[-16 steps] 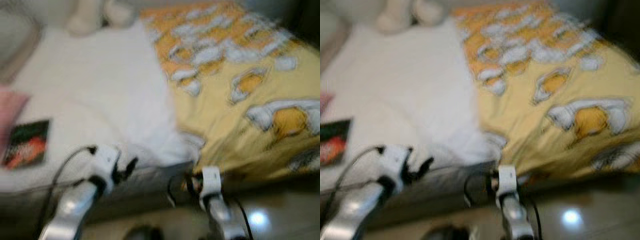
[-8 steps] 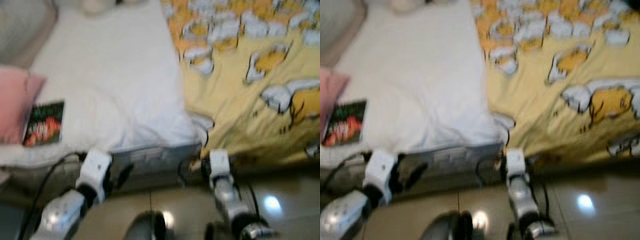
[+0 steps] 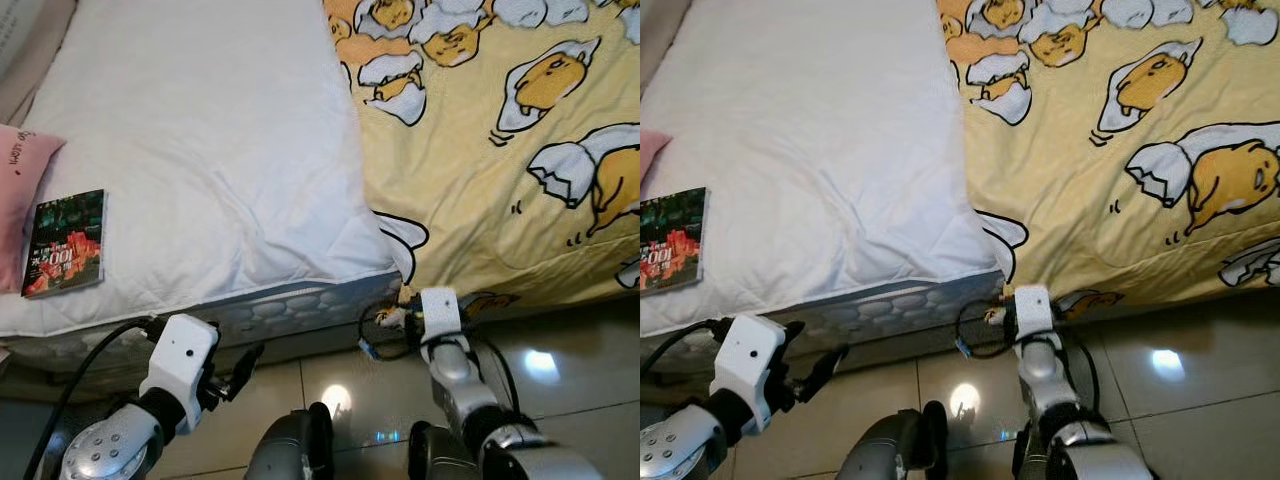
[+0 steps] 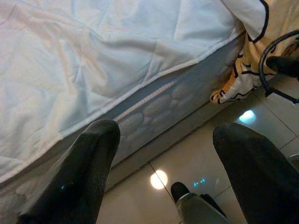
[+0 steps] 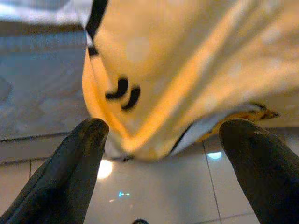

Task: Clean up the room

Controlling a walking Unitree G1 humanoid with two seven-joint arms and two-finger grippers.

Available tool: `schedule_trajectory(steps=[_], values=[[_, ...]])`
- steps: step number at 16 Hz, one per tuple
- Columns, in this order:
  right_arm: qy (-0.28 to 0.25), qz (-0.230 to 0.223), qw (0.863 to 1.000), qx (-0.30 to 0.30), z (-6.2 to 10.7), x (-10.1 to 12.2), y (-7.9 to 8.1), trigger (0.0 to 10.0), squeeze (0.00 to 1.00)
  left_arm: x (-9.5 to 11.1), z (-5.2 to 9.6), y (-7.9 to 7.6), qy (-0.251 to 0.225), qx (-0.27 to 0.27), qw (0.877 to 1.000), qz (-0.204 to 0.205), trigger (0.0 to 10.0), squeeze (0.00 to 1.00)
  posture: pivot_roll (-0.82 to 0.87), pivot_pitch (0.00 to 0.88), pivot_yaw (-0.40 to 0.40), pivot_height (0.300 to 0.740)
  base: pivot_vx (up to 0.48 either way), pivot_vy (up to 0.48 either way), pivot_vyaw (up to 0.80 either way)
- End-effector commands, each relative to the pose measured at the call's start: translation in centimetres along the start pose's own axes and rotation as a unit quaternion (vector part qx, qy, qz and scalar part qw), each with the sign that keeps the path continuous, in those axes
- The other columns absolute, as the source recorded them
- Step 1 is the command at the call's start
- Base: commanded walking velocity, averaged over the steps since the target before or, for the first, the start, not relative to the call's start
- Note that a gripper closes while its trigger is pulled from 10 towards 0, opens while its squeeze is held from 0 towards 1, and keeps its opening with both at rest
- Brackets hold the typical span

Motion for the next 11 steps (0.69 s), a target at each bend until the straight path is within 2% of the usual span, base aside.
schedule_trajectory(steps=[1, 4, 5, 7, 8, 11], values=[[0.015, 0.006, 1.000, 0.013, 0.1, -0.5, 0.8, 10.0, 0.00, -0.6, 0.8, 0.3, 0.018, 0.009, 1.000, 0.001, 10.0, 0.00, 0.21, 0.316, 0.195, 0.740, 0.000, 0.000, 0.00], [0.010, 0.011, 1.000, 0.024, -0.2, 0.4, 1.3, 10.0, 0.00, -0.7, 1.5, 0.0, 0.027, 0.012, 1.000, 0.005, 10.0, 0.00, 0.24, 0.339, 0.199, 0.740, 0.000, 0.000, 0.00], [0.009, 0.022, 0.999, 0.040, -0.3, 1.2, 2.2, 10.0, 0.00, -0.7, 2.3, -0.2, 0.034, 0.016, 0.999, 0.008, 10.0, 0.00, 0.27, 0.356, 0.204, 0.740, 0.000, 0.000, 0.00], [0.005, 0.023, 0.999, 0.048, -0.4, 1.7, 2.6, 5.2, 0.00, -0.8, 2.8, -0.2, 0.039, 0.019, 0.999, 0.008, 10.0, 0.00, 0.28, 0.367, 0.210, 0.740, 0.000, 0.000, 0.00], [-0.002, 0.030, 0.998, 0.056, -0.4, 2.2, 3.0, 0.0, 0.00, -0.9, 3.1, -0.4, 0.041, 0.020, 0.999, 0.010, 10.0, 0.00, 0.29, 0.375, 0.212, 0.740, 0.000, 0.000, 0.00], [-0.012, 0.040, 0.996, 0.076, -0.5, 3.1, 3.9, 0.0, 0.00, -1.0, 3.5, -0.8, 0.048, 0.019, 0.999, 0.013, 10.0, 0.00, 0.29, 0.384, 0.209, 0.740, 0.000, 0.000, 0.00]])
Point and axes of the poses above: a point about 5 cm out from each wrist's last joint towards the gripper, its own z axis pointing back from the gripper into the wrist, its own x axis along the axis of the wrist's last joint, y = z × x, the point moved 5 cm from there along -z, pointing out of the wrist towards the gripper
